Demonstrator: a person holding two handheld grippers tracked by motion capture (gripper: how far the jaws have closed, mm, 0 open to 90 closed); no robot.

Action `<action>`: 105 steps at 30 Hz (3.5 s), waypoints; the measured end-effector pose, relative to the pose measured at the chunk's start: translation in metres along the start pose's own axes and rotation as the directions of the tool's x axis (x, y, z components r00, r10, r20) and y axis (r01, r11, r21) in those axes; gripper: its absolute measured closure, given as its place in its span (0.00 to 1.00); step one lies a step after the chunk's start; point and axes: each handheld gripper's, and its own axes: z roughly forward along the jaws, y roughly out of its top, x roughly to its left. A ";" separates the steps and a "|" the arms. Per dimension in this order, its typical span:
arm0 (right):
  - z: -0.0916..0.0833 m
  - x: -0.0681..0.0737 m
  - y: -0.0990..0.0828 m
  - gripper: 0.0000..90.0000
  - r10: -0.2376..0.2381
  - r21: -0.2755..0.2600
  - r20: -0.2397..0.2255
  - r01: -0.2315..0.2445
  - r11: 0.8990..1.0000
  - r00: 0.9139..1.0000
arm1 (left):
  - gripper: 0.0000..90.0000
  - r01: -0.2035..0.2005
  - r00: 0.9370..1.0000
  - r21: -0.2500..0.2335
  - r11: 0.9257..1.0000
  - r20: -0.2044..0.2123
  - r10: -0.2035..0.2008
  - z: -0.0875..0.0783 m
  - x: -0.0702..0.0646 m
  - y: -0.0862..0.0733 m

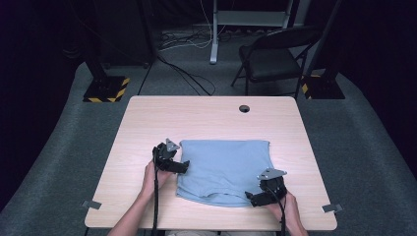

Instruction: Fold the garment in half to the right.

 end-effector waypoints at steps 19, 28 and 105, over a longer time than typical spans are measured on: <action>0.010 0.010 0.007 0.05 -0.055 0.028 -0.012 0.055 0.998 0.998 | 0.01 -0.013 1.000 0.043 0.999 0.029 0.012 0.014 -0.017 0.008; 0.008 0.019 0.018 0.06 -0.068 -0.008 -0.026 0.068 0.998 0.997 | 0.01 0.009 1.000 0.045 0.999 0.021 -0.010 0.015 -0.007 0.015; 0.006 0.017 0.008 0.08 0.010 0.086 0.002 -0.011 0.996 1.000 | 0.02 -0.084 0.987 0.068 0.994 0.145 0.073 0.052 -0.056 0.049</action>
